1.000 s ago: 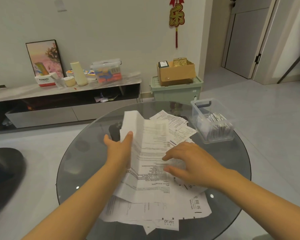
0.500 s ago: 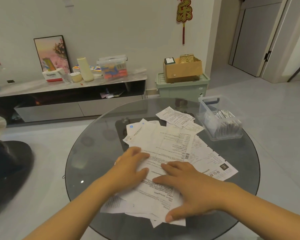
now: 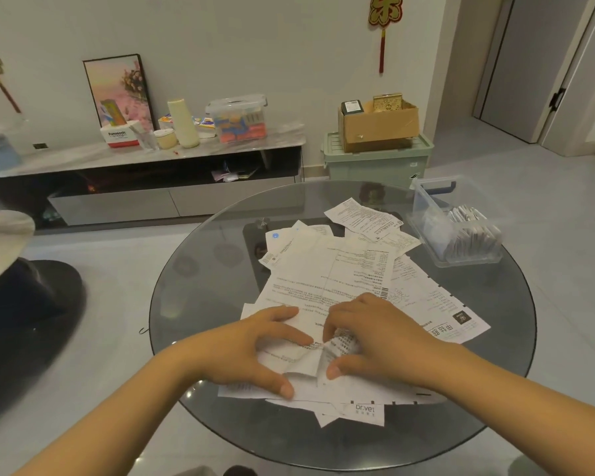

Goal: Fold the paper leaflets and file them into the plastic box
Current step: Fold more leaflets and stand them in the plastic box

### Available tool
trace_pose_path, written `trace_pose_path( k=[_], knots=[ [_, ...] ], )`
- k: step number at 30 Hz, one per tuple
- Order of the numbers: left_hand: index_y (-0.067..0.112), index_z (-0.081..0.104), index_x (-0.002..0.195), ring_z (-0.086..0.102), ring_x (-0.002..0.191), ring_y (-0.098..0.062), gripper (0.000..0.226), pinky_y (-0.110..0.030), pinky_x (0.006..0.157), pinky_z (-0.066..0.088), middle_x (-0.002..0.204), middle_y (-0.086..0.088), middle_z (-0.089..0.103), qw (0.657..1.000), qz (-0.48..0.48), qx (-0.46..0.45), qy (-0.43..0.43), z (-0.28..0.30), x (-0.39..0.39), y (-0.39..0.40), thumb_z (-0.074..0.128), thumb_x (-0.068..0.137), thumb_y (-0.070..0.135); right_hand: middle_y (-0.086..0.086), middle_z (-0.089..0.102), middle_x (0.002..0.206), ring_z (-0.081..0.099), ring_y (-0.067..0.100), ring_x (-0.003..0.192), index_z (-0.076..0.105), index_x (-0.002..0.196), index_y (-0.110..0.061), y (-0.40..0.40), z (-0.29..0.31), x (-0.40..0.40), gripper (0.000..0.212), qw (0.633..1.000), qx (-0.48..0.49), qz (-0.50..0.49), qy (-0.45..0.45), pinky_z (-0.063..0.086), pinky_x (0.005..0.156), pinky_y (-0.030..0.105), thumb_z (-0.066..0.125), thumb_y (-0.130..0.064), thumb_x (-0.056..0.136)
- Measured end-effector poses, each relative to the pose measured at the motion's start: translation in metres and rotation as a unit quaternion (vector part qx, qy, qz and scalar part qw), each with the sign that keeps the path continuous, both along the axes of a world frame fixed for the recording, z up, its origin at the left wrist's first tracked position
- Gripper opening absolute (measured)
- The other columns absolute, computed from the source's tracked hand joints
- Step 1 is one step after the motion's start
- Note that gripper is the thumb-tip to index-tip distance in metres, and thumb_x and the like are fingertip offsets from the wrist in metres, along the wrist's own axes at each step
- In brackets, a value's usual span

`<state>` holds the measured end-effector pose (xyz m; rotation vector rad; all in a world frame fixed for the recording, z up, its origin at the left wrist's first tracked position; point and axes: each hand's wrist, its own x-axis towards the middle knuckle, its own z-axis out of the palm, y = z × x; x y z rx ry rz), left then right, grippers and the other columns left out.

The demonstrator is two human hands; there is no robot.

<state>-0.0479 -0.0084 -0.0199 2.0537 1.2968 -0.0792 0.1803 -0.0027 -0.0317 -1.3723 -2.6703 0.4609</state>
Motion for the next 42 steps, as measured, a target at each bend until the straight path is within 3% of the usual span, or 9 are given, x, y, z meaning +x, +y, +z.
trace_pose_path(
  k=[6, 10, 15, 21, 25, 29, 32, 38, 42],
  knots=[
    [0.048, 0.071, 0.095, 0.036, 0.128, 0.011, 0.018, -0.028, 0.113, 0.027, 0.131, 0.038, 0.044, 0.996, 0.057, 0.028, -0.067, 0.005, -0.003, 0.003, 0.068, 0.077, 0.051, -0.006, 0.055, 0.103, 0.049, 0.012, 0.098, 0.05, 0.085, -0.042, 0.011, 0.005, 0.007, 0.035, 0.994, -0.093, -0.037, 0.053, 0.044, 0.081, 0.03, 0.069, -0.065, 0.067],
    [0.033, 0.077, 0.081, 0.057, 0.105, 0.009, 0.01, -0.028, 0.101, 0.043, 0.111, 0.03, 0.064, 0.983, 0.119, 0.057, -0.126, 0.014, 0.003, 0.006, 0.067, 0.084, 0.036, -0.02, 0.056, 0.121, 0.05, 0.001, 0.113, 0.061, 0.106, -0.039, 0.012, 0.013, 0.014, 0.045, 0.983, -0.153, -0.033, 0.097, 0.04, 0.099, 0.025, 0.071, -0.061, 0.068],
    [0.024, 0.077, 0.085, 0.068, 0.088, -0.006, 0.016, -0.031, 0.087, 0.053, 0.092, 0.013, 0.073, 0.971, 0.15, 0.088, -0.164, 0.026, 0.012, 0.004, 0.065, 0.085, 0.035, -0.029, 0.06, 0.11, 0.052, -0.009, 0.104, 0.06, 0.108, -0.043, 0.013, 0.027, 0.028, 0.046, 0.972, -0.205, -0.016, 0.112, 0.039, 0.093, 0.018, 0.07, -0.06, 0.066],
    [0.026, 0.075, 0.077, 0.065, 0.079, 0.005, 0.013, -0.009, 0.068, 0.049, 0.078, 0.019, 0.072, 0.96, 0.174, 0.159, -0.154, 0.043, 0.017, 0.003, 0.07, 0.079, 0.038, 0.011, 0.069, 0.099, 0.062, 0.025, 0.095, 0.071, 0.095, -0.014, 0.015, 0.027, 0.037, 0.027, 0.967, -0.139, -0.107, 0.183, 0.047, 0.086, 0.035, 0.06, -0.038, 0.088],
    [0.025, 0.073, 0.075, 0.061, 0.066, 0.008, 0.011, -0.004, 0.058, 0.042, 0.074, 0.016, 0.071, 0.939, 0.228, 0.166, -0.197, 0.045, 0.009, 0.008, 0.074, 0.076, 0.036, 0.016, 0.068, 0.102, 0.064, 0.029, 0.091, 0.067, 0.093, -0.007, 0.023, 0.023, 0.051, 0.03, 0.932, -0.16, -0.197, 0.257, 0.048, 0.086, 0.039, 0.06, -0.036, 0.089],
    [0.02, 0.068, 0.104, 0.069, 0.089, -0.005, 0.03, -0.019, 0.084, 0.049, 0.094, 0.008, 0.074, 0.907, 0.261, 0.041, -0.328, 0.04, 0.017, 0.01, 0.071, 0.076, 0.029, 0.011, 0.071, 0.1, 0.066, 0.032, 0.097, 0.067, 0.094, -0.007, 0.026, 0.015, 0.059, 0.029, 0.881, -0.198, -0.264, 0.339, 0.049, 0.093, 0.052, 0.061, -0.035, 0.089],
    [0.023, 0.063, 0.115, 0.068, 0.098, -0.01, 0.04, -0.033, 0.096, 0.047, 0.104, 0.007, 0.072, 0.907, 0.25, 0.002, -0.34, 0.034, 0.028, 0.011, 0.072, 0.076, 0.025, 0.002, 0.073, 0.095, 0.067, 0.025, 0.094, 0.07, 0.093, -0.014, 0.026, 0.012, 0.06, 0.021, 0.867, -0.194, -0.288, 0.356, 0.05, 0.092, 0.05, 0.059, -0.032, 0.09],
    [0.031, 0.057, 0.119, 0.063, 0.107, -0.006, 0.052, -0.041, 0.103, 0.044, 0.112, 0.014, 0.069, 0.925, 0.22, -0.005, -0.31, 0.021, 0.035, 0.017, 0.076, 0.075, 0.01, -0.004, 0.073, 0.097, 0.067, 0.019, 0.095, 0.069, 0.096, -0.018, 0.025, 0.01, 0.062, 0.019, 0.862, -0.2, -0.299, 0.358, 0.049, 0.094, 0.047, 0.057, -0.033, 0.092],
    [0.04, 0.066, 0.102, 0.061, 0.101, 0.007, 0.031, -0.027, 0.099, 0.043, 0.104, 0.026, 0.068, 0.943, 0.201, 0.066, -0.256, 0.015, 0.038, 0.023, 0.071, 0.082, 0.016, -0.002, 0.073, 0.099, 0.068, 0.02, 0.097, 0.068, 0.101, -0.017, 0.026, 0.012, 0.066, 0.018, 0.833, -0.232, -0.301, 0.402, 0.049, 0.095, 0.045, 0.055, -0.026, 0.094]
  ],
)
